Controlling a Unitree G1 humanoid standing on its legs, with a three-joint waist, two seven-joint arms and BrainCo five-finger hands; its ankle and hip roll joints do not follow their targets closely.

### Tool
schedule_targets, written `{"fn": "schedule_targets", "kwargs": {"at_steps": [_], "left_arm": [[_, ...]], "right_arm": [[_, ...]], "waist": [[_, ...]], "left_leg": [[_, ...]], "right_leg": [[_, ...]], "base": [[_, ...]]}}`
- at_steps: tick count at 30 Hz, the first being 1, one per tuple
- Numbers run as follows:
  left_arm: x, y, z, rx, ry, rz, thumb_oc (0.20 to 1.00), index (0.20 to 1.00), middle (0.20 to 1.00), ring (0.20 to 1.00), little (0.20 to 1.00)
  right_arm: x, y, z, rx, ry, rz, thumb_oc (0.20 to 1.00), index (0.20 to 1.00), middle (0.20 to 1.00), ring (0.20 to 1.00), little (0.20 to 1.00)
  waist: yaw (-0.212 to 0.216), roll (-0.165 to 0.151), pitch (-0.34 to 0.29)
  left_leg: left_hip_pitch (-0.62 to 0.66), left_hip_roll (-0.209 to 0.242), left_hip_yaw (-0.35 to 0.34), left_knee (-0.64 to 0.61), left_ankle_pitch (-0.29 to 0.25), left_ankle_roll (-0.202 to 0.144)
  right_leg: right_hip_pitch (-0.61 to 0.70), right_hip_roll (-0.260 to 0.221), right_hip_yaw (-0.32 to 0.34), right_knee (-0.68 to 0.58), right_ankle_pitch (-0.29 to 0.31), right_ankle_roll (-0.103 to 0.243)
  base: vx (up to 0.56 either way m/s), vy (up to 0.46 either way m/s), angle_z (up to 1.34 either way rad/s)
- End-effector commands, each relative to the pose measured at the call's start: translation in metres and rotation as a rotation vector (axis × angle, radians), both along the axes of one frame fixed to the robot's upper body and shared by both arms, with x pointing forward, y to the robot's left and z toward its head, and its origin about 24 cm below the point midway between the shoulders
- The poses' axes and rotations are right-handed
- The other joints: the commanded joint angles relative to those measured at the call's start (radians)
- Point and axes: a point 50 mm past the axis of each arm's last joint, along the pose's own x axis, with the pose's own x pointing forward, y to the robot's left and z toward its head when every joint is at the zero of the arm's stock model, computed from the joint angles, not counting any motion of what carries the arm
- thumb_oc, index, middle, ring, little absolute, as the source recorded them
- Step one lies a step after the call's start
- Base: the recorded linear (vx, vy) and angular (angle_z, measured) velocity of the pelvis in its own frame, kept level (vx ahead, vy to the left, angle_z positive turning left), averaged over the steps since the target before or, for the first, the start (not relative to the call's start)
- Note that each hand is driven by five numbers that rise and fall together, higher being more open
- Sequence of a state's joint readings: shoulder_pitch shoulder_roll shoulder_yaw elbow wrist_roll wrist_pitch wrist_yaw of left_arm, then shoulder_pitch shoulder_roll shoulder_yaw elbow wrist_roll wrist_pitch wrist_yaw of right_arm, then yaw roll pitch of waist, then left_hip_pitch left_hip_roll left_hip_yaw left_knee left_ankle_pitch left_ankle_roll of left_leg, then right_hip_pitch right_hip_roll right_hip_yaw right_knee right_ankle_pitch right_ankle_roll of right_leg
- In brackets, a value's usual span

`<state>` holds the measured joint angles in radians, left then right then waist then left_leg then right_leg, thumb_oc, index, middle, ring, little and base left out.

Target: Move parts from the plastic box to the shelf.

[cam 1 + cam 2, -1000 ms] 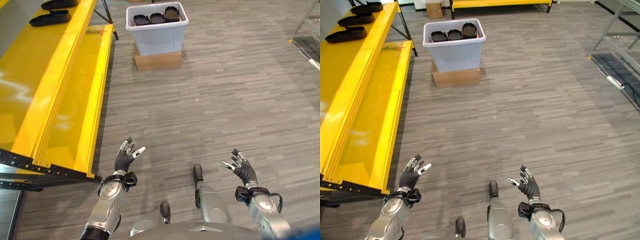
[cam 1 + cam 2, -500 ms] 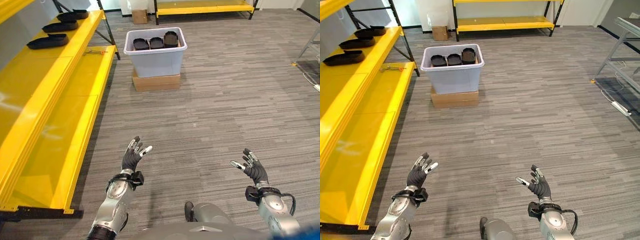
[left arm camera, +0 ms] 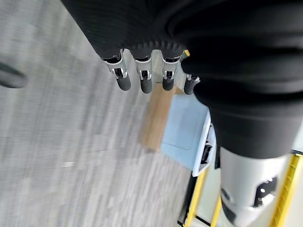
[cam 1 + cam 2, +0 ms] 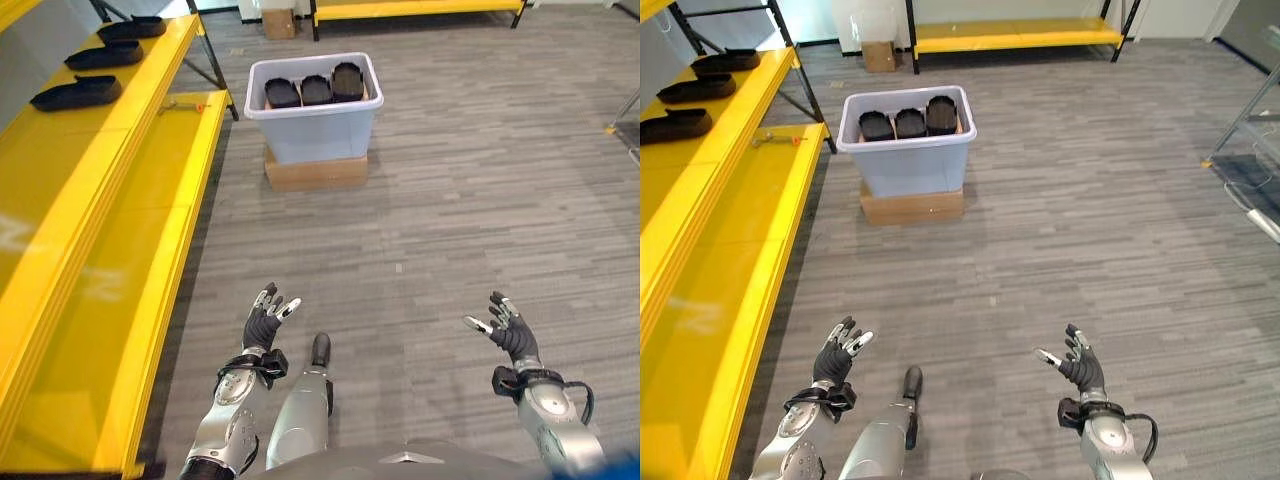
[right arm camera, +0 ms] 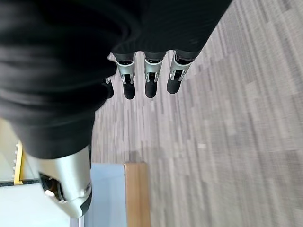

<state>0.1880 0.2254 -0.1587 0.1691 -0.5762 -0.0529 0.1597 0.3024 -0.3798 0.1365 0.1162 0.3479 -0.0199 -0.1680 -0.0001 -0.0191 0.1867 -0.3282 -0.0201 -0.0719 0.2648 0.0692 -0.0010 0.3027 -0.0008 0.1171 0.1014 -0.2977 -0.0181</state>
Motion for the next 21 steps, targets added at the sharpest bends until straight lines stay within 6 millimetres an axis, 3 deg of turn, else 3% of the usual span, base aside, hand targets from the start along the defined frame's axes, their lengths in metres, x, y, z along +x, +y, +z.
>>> {"fn": "schedule_targets", "kwargs": {"at_steps": [1, 3, 5, 6, 7, 8, 10, 13, 14, 15, 17, 18, 19, 20, 21], "left_arm": [[0.017, 0.003, 0.031, 0.043, -0.161, -0.031, 1.000, 1.000, 1.000, 1.000, 1.000], [0.015, 0.007, 0.030, 0.053, -0.152, -0.023, 1.000, 1.000, 1.000, 1.000, 1.000], [0.014, 0.009, 0.028, 0.059, -0.142, -0.021, 1.000, 1.000, 1.000, 1.000, 1.000], [0.012, 0.011, 0.028, 0.076, -0.134, -0.022, 1.000, 1.000, 1.000, 1.000, 1.000], [0.012, 0.011, 0.028, 0.075, -0.134, -0.022, 1.000, 1.000, 1.000, 1.000, 1.000], [0.012, 0.013, 0.028, 0.086, -0.130, -0.020, 1.000, 1.000, 1.000, 1.000, 1.000], [0.012, 0.015, 0.029, 0.105, -0.130, -0.026, 1.000, 1.000, 1.000, 1.000, 1.000], [0.012, 0.018, 0.030, 0.120, -0.129, -0.032, 1.000, 1.000, 1.000, 1.000, 1.000], [0.012, 0.017, 0.030, 0.132, -0.129, -0.056, 1.000, 1.000, 1.000, 1.000, 1.000], [0.012, 0.017, 0.030, 0.132, -0.129, -0.056, 1.000, 1.000, 1.000, 1.000, 1.000], [0.014, 0.015, 0.030, 0.128, -0.133, -0.070, 1.000, 1.000, 1.000, 1.000, 1.000], [0.014, 0.015, 0.030, 0.128, -0.133, -0.070, 1.000, 1.000, 1.000, 1.000, 1.000], [0.014, 0.014, 0.029, 0.121, -0.135, -0.076, 1.000, 1.000, 1.000, 1.000, 1.000], [0.014, 0.014, 0.029, 0.121, -0.135, -0.076, 1.000, 1.000, 1.000, 1.000, 1.000], [0.013, 0.012, 0.027, 0.114, -0.133, -0.076, 1.000, 1.000, 1.000, 1.000, 1.000]], "right_arm": [[0.017, 0.003, 0.019, 0.021, -0.126, -0.006, 1.000, 1.000, 1.000, 1.000, 1.000], [0.018, 0.006, 0.018, 0.034, -0.128, 0.000, 1.000, 1.000, 1.000, 1.000, 1.000], [0.018, 0.007, 0.017, 0.038, -0.125, 0.000, 1.000, 1.000, 1.000, 1.000, 1.000], [0.018, 0.009, 0.016, 0.048, -0.123, -0.002, 1.000, 1.000, 1.000, 1.000, 1.000], [0.018, 0.009, 0.017, 0.048, -0.124, -0.002, 1.000, 1.000, 1.000, 1.000, 1.000], [0.018, 0.009, 0.016, 0.054, -0.126, -0.005, 1.000, 1.000, 1.000, 1.000, 1.000], [0.019, 0.011, 0.017, 0.057, -0.130, -0.002, 1.000, 1.000, 1.000, 1.000, 1.000], [0.018, 0.011, 0.016, 0.057, -0.127, 0.003, 1.000, 1.000, 1.000, 1.000, 1.000], [0.015, 0.011, 0.014, 0.061, -0.117, 0.001, 1.000, 1.000, 1.000, 1.000, 1.000], [0.015, 0.011, 0.014, 0.061, -0.118, 0.001, 1.000, 1.000, 1.000, 1.000, 1.000], [0.015, 0.011, 0.014, 0.093, -0.124, -0.006, 1.000, 1.000, 1.000, 1.000, 1.000], [0.015, 0.011, 0.014, 0.093, -0.124, -0.006, 1.000, 1.000, 1.000, 1.000, 1.000], [0.014, 0.010, 0.014, 0.102, -0.123, -0.005, 1.000, 1.000, 1.000, 1.000, 1.000], [0.014, 0.010, 0.014, 0.102, -0.123, -0.005, 1.000, 1.000, 1.000, 1.000, 1.000], [0.014, 0.008, 0.014, 0.090, -0.120, 0.000, 1.000, 1.000, 1.000, 1.000, 1.000]], "waist": [[0.024, -0.028, -0.040], [0.034, -0.044, -0.063], [0.039, -0.046, -0.072], [0.039, -0.046, -0.071], [0.040, -0.044, -0.073], [0.038, -0.037, -0.069], [0.022, -0.009, -0.047], [0.004, 0.014, -0.027], [-0.024, 0.032, -0.007], [-0.024, 0.034, -0.008], [-0.060, 0.037, 0.011], [-0.060, 0.037, 0.011], [-0.074, 0.028, 0.015], [-0.074, 0.028, 0.016], [-0.091, 0.012, 0.013]], "left_leg": [[0.019, 0.003, 0.036, -0.019, -0.002, -0.002], [0.009, -0.029, 0.069, 0.045, -0.070, 0.027], [0.025, -0.041, 0.077, 0.053, -0.101, 0.044], [0.068, -0.062, 0.077, 0.048, -0.134, 0.064], [0.066, -0.060, 0.077, 0.044, -0.129, 0.064], [0.099, -0.070, 0.071, 0.025, -0.138, 0.077], [0.172, -0.077, 0.050, -0.024, -0.145, 0.098], [0.235, -0.074, 0.035, -0.069, -0.145, 0.107], [0.297, -0.065, 0.005, -0.098, -0.138, 0.108], [0.296, -0.064, 0.004, -0.100, -0.136, 0.108], [0.374, -0.063, -0.024, -0.136, -0.147, 0.096], [0.375, -0.062, -0.025, -0.136, -0.147, 0.096], [0.431, -0.075, -0.032, -0.160, -0.177, 0.088], [0.433, -0.074, -0.033, -0.160, -0.177, 0.087], [0.494, -0.092, -0.049, -0.160, -0.199, 0.071]], "right_leg": [[-0.117, -0.098, -0.002, 0.085, 0.195, 0.083], [-0.103, -0.145, -0.006, 0.097, 0.247, 0.106], [-0.138, -0.159, 0.000, 0.161, 0.317, 0.117], [-0.171, -0.161, 0.008, 0.261, 0.411, 0.123], [-0.174, -0.159, 0.010, 0.260, 0.415, 0.123], [-0.207, -0.152, 0.018, 0.347, 0.480, 0.123], [-0.289, -0.138, 0.006, 0.505, 0.542, 0.107], [-0.359, -0.118, -0.015, 0.608, 0.501, 0.093], [-0.476, -0.067, -0.033, 0.660, 0.413, 0.079], [-0.478, -0.066, -0.034, 0.658, 0.415, 0.079], [-0.575, -0.024, -0.087, 0.536, 0.325, 0.060], [-0.575, -0.024, -0.087, 0.535, 0.326, 0.059], [-0.589, -0.038, -0.127, 0.342, 0.338, 0.080], [-0.587, -0.038, -0.128, 0.341, 0.338, 0.080], [-0.611, -0.034, -0.144, 0.113, 0.384, 0.113]], "base": [[0.34, 0.175, 0.09], [0.38, 0.198, 0.09], [0.35, 0.190, -0.13], [0.27, 0.152, -0.13], [0.27, 0.163, -0.03], [0.17, 0.126, 0.03], [0.27, 0.213, 0.02], [0.24, 0.141, 0.28], [0.20, 0.072, 0.32], [0.38, 0.087, 0.23], [0.29, 0.003, 0.36], [0.36, -0.055, 0.58], [0.25, -0.043, 0.37], [0.55, -0.109, 0.41], [0.32, -0.064, 0.23]]}}
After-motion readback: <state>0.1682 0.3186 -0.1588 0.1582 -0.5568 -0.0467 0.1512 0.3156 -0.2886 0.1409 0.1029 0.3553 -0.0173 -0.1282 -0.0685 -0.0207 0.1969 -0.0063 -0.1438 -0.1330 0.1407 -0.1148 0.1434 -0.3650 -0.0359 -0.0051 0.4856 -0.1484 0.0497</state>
